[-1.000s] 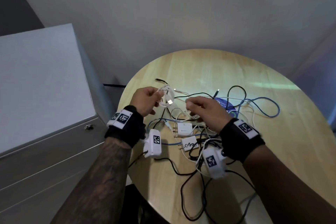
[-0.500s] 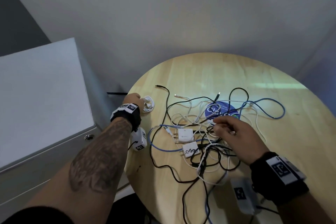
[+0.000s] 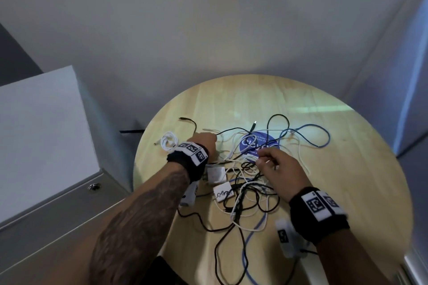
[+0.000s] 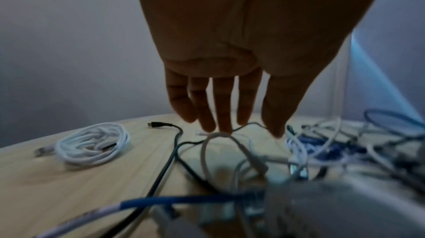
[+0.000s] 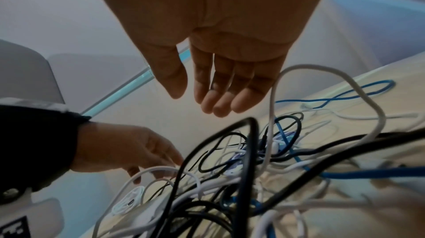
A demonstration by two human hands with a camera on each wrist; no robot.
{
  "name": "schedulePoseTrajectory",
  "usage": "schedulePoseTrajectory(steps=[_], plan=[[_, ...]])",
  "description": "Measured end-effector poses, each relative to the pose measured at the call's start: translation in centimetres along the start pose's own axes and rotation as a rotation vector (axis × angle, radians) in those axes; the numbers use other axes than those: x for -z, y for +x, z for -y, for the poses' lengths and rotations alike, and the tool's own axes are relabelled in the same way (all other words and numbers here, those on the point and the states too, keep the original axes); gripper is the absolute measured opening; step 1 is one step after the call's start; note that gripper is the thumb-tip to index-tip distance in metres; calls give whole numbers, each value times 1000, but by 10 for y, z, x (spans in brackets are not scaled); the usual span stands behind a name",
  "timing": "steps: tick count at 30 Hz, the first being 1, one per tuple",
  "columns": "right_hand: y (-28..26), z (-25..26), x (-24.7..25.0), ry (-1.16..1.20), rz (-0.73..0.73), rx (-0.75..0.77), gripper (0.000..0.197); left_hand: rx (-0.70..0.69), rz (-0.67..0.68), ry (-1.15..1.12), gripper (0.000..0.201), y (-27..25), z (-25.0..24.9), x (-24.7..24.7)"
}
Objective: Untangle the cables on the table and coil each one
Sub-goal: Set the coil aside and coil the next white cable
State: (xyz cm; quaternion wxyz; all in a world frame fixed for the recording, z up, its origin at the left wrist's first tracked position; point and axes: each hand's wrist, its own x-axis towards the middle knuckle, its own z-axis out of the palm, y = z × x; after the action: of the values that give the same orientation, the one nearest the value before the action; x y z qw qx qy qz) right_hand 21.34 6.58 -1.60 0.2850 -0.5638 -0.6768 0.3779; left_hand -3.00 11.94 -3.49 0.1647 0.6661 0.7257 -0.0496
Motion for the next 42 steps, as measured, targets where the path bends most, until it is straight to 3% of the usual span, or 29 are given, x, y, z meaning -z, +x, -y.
schedulePoseTrajectory(steps=[2,5,8,11,14,17,20,22,25,27,29,31,34,36,39,42], plan=[[-3,3,2,-7,-6,13,14,54,17,79,18,2,2,-6],[-2,9,6,-26,-38,63,19,120,-79,-141,13,-11,-9,13],[-1,20,2,-151,-45,174,42,-2,-311,-625,12,-50,-41,40],[-7,40,-11,-50,73,217,66,-96,-277,-1334,12,-92,-70,52],[-8,50,-17,216,155,183,36,-91,-276,-1668,27,-109,-73,52],[-2,41,-3,18,75,218,6,-62,-441,-1804,37,-110,-56,45],[5,35,18,57,-20,218,11,58,-510,-1793,36,-104,-37,32],[8,38,24,162,-61,251,15,115,-503,-1526,38,-98,-31,19],[11,48,20,210,-56,307,11,-66,-520,-1136,32,-99,-46,15],[13,53,15,188,-65,337,9,-230,-388,-1147,33,-99,-58,18],[16,53,14,164,-83,347,10,-290,-351,-1109,30,-100,-63,20],[18,46,16,49,-86,349,14,-243,-423,-1182,37,-99,-59,23],[24,20,27,-290,-142,282,12,-128,-556,-1568,37,-100,-40,40],[28,4,38,-365,-185,199,7,-82,-621,-1733,36,-98,-21,52],[33,-5,53,-317,-266,142,4,10,-692,-1760,36,-94,-5,55],[31,13,61,96,-305,64,7,31,-664,-1552,33,-95,-16,50]])
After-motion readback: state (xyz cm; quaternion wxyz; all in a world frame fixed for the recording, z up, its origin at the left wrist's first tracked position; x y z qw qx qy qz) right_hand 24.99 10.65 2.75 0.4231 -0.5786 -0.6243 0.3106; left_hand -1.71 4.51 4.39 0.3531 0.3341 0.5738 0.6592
